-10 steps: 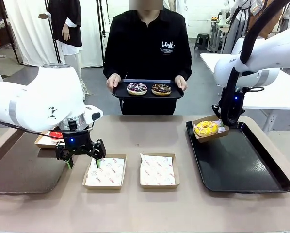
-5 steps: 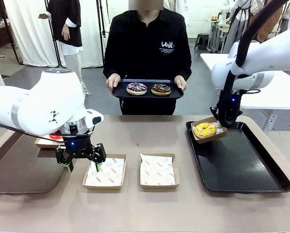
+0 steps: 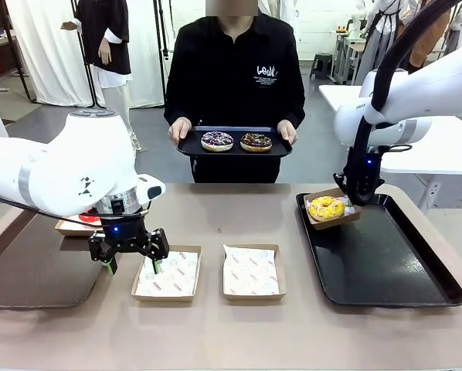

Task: Individually package the donuts and arrange them on the tray.
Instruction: Place the picked Paper togo box on the Handle tray while simultaneously picking up another Paper togo box from the table with the other hand.

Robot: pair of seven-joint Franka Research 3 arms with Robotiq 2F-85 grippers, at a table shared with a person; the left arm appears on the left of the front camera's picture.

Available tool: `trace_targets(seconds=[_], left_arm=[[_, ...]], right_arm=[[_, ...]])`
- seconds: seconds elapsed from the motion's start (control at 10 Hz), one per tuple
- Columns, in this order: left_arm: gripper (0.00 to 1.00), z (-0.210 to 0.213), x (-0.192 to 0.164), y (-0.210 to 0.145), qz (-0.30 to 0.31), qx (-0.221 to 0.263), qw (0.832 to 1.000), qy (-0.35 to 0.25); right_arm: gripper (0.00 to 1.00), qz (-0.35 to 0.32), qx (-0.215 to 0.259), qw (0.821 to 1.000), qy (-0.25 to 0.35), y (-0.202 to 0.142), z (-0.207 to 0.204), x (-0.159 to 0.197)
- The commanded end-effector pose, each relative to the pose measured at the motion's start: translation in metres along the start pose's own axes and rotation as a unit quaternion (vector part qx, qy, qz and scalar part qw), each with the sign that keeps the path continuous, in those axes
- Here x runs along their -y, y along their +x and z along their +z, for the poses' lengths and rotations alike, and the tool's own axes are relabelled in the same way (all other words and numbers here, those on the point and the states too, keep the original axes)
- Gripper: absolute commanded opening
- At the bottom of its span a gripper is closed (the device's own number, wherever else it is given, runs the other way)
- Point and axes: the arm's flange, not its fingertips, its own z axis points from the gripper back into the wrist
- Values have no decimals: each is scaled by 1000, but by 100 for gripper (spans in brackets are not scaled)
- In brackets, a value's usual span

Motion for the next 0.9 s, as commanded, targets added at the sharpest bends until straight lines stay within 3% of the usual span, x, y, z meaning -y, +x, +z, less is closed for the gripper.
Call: trace_targets(seconds=[0.0, 0.6, 0.7, 0.8], left_arm=[[100, -9, 3, 0, 11, 6, 1000, 13], [100, -30, 0, 13, 17, 13, 1000, -11], [57, -28, -1, 13, 21, 16, 999, -18], [40, -27, -1, 13, 22, 19, 999, -20]], right_arm=[[2, -9, 1, 1000, -19, 8, 1, -4], [2, -8, 6, 1000, -14, 7, 0, -3], [23, -4, 7, 1000, -9, 7, 0, -3], [62, -3, 8, 1000, -9, 7, 0, -3]])
